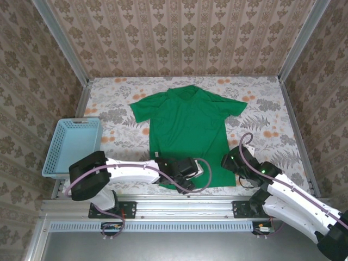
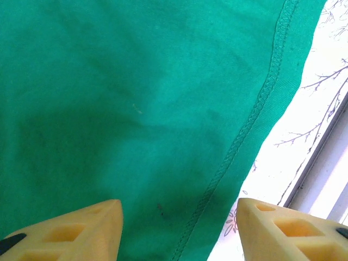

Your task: Fold the inside-out t-shirt

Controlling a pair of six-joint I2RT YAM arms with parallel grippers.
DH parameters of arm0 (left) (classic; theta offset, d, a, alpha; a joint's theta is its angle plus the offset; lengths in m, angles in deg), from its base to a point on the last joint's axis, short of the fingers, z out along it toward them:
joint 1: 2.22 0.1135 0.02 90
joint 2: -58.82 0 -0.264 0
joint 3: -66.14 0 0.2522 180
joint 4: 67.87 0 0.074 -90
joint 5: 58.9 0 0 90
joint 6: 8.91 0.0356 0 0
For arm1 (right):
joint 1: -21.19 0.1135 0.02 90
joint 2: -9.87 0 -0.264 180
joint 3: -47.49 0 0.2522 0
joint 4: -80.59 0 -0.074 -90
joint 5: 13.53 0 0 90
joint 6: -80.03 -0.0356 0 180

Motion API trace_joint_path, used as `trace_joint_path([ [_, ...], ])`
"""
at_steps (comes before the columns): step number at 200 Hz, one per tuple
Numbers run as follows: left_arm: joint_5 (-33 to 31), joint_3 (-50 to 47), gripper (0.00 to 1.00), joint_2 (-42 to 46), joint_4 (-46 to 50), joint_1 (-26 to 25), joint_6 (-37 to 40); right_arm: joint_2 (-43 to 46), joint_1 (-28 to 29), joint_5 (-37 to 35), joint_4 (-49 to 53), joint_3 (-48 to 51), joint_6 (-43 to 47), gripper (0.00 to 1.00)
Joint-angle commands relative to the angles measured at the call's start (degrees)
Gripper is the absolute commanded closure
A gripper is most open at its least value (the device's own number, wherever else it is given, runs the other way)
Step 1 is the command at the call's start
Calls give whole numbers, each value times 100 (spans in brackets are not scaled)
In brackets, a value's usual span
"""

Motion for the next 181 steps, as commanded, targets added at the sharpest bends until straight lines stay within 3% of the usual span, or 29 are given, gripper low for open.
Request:
trace_joint_path([
  [1, 132, 237, 44, -177, 257, -96, 306, 86, -48, -107, 167, 35, -54, 26],
  [64, 345, 272, 40, -376, 358, -124, 392, -14, -225, 15, 21, 110, 42, 25],
  [110, 13, 274, 40, -553, 368, -133, 377, 1, -305, 113, -22, 158, 56, 25],
  [181, -120, 415, 74, -384, 423, -122, 286, 19, -354, 228, -75, 185, 87, 24],
])
